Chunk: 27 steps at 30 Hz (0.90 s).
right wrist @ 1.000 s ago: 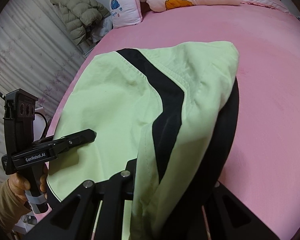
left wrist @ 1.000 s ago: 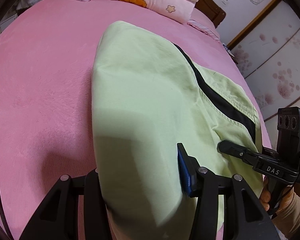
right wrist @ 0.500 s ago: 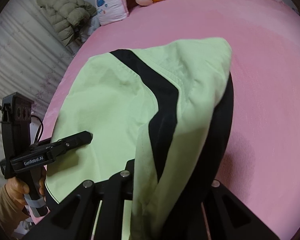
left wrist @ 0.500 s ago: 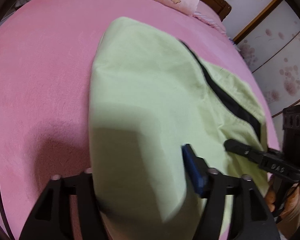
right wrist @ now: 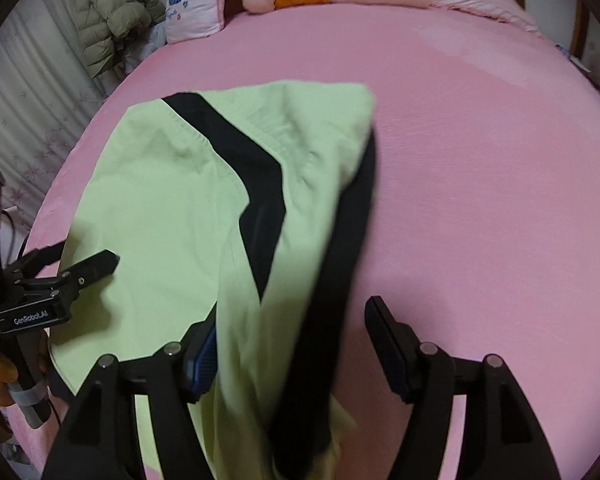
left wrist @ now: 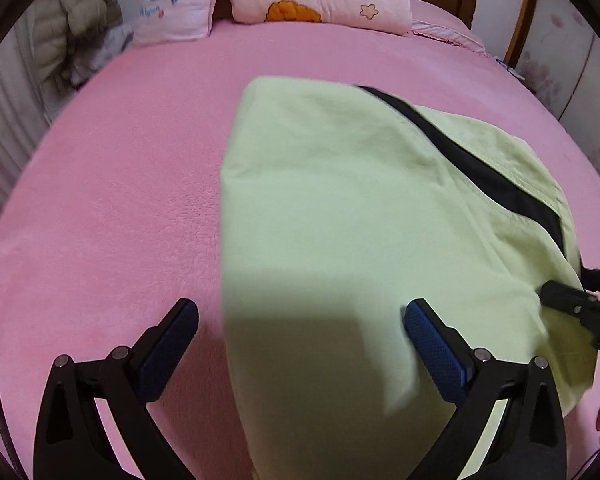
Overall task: Fold large clothes
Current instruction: 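Set the bundle down on the bed and open both tools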
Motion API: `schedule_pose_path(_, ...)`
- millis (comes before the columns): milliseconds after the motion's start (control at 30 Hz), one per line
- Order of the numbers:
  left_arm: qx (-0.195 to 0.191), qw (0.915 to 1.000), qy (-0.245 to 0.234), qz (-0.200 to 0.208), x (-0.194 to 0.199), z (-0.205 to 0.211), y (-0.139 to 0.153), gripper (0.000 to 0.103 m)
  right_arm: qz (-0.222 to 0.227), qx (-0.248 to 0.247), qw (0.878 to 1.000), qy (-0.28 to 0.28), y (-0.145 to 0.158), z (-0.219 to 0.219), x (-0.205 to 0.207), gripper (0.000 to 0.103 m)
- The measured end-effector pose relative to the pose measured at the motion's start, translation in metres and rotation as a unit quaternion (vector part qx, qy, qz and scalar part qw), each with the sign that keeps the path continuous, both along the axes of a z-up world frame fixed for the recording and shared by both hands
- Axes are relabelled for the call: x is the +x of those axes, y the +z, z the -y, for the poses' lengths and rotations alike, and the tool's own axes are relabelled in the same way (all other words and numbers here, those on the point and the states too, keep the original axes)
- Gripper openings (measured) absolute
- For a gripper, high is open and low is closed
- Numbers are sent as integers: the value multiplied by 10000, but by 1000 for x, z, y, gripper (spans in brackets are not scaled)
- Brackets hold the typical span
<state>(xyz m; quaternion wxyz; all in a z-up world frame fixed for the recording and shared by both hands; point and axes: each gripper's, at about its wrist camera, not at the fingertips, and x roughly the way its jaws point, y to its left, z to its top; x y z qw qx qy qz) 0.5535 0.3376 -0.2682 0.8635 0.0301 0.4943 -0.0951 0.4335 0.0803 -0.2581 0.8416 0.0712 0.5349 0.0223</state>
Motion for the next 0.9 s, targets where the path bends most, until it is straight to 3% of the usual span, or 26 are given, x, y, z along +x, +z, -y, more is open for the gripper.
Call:
schedule_pose_path(100, 37, 10000, -42, 31, -31, 17, 11, 103, 65, 35, 9999, -140, 13, 6, -23, 66)
schedule_pose_path(200, -179, 9998, -102, 42, -55, 38, 27, 103, 132, 55, 9996, -258, 31, 13, -46, 66)
schedule_pose_path(367, -550, 9980, -181, -252, -128, 25, 60, 103, 187, 32, 9991, -370, 68, 22, -85, 66)
schedule_pose_path(500, -692, 9971, -4, -331, -159, 38, 92, 103, 126, -41, 9996, -231, 97, 20, -119, 66)
schedule_pose_path(900, -982, 9943, 232, -348, -275, 88, 193, 102, 107, 425, 9988, 238, 195, 39, -251, 66)
